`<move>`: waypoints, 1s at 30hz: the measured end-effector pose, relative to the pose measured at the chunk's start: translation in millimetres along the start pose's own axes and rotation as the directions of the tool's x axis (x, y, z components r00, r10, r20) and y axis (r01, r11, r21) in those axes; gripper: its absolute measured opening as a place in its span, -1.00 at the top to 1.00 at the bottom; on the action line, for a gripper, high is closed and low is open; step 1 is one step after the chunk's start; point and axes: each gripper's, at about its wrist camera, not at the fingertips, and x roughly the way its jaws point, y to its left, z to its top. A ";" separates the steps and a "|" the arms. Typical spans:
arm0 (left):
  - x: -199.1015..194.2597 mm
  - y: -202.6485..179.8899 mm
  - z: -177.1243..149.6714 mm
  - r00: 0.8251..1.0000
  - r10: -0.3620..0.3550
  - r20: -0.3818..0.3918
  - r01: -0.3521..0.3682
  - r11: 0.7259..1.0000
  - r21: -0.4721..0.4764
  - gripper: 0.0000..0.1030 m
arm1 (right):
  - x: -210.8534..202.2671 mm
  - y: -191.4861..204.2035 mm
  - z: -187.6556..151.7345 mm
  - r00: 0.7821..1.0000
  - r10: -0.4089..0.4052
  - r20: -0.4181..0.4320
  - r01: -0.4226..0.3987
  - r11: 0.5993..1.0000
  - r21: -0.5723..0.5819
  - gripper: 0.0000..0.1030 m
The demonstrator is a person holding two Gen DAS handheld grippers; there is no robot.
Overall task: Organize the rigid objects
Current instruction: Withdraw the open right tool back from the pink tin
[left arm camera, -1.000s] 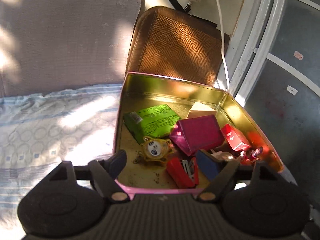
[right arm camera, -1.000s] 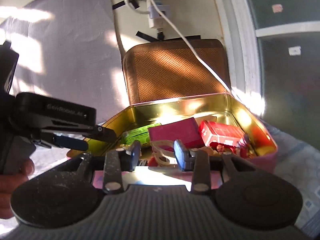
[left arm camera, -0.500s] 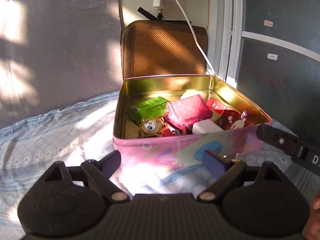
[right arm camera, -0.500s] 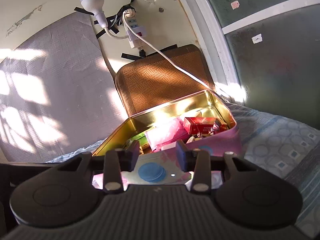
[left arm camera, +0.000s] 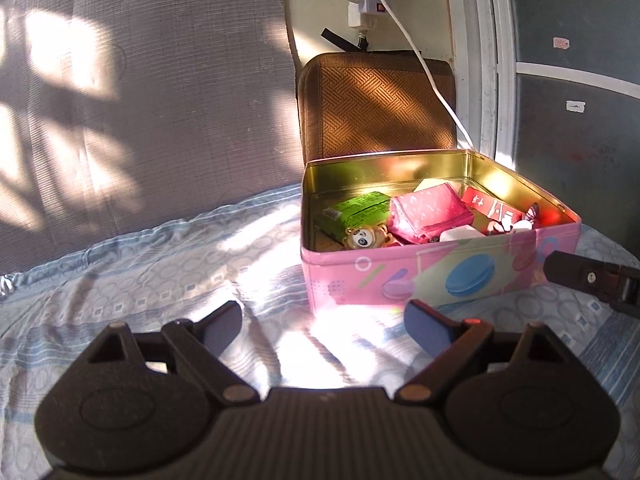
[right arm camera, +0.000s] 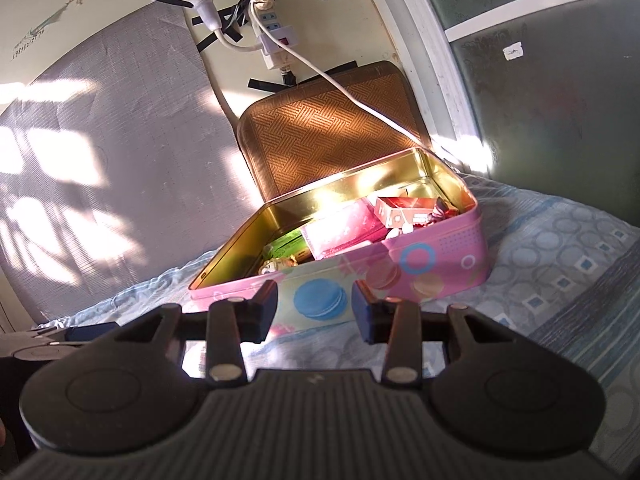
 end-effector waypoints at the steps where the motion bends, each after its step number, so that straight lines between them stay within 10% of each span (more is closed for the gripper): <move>1: -1.4 0.6 -0.3 1.000 0.003 0.004 -0.003 1.000 0.000 -0.80 | -0.8 1.8 -0.7 1.000 0.002 -0.001 -0.002 1.000 -0.005 0.15; 30: -23.3 3.4 -10.4 0.993 0.116 0.012 -0.116 0.993 0.005 -0.99 | -16.3 15.5 -10.4 0.998 0.043 -0.038 -0.044 0.999 -0.029 0.04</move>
